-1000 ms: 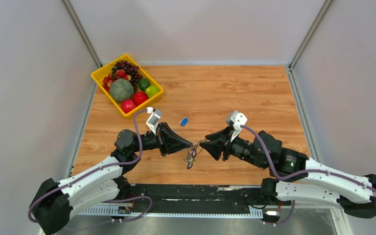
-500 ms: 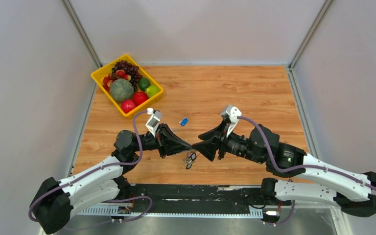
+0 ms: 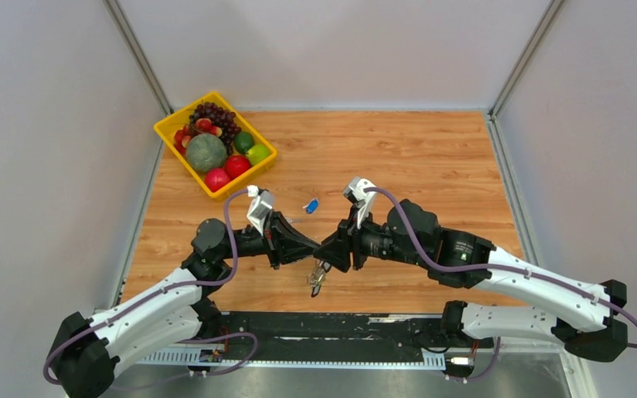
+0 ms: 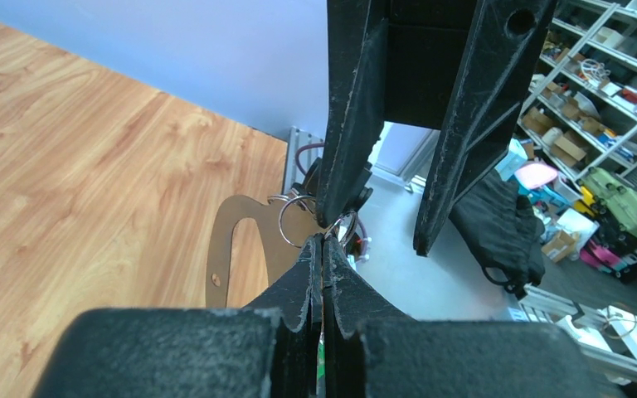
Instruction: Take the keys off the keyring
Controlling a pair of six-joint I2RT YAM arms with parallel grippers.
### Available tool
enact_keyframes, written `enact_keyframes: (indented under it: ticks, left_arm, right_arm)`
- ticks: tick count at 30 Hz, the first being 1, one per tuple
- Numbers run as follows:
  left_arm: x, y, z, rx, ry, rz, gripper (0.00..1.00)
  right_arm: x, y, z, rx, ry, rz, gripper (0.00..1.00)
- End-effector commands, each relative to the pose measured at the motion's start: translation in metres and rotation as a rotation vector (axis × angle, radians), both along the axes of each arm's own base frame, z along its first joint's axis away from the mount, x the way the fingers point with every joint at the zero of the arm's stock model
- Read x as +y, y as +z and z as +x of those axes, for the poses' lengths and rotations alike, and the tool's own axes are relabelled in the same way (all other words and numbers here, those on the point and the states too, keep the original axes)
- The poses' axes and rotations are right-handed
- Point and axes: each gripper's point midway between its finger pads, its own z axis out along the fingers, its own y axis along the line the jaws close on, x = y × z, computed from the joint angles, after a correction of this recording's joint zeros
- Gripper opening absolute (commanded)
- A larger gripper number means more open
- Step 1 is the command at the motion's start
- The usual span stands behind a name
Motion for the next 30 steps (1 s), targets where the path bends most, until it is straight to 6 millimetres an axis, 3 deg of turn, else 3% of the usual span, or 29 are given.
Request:
enact_keyframes:
  ticks: [1, 11, 21, 25, 30]
  left_arm:
    - [0.003, 0.024, 0.005, -0.107, 0.05, -0.035, 0.0]
    - [0.005, 0.023, 0.007, -0.12, 0.069, -0.026, 0.0]
    - [0.005, 0.025, 0.006, -0.119, 0.065, -0.032, 0.0]
    - [0.005, 0.025, 0.006, -0.119, 0.067, -0.034, 0.0]
    - [0.006, 0.025, 0.006, -0.112, 0.072, -0.039, 0.0]
  right_arm:
    - [-0.002, 0.019, -0.004, 0.048, 0.008, 0.044, 0.41]
    - [-0.004, -0.006, -0.003, 0.083, 0.008, -0.028, 0.37]
    - [-0.004, -0.014, -0.001, 0.077, 0.005, -0.048, 0.18]
    - [-0.007, -0.014, 0.003, 0.076, -0.022, -0.048, 0.01]
    - [-0.011, -0.015, 0.006, 0.101, -0.036, -0.04, 0.0]
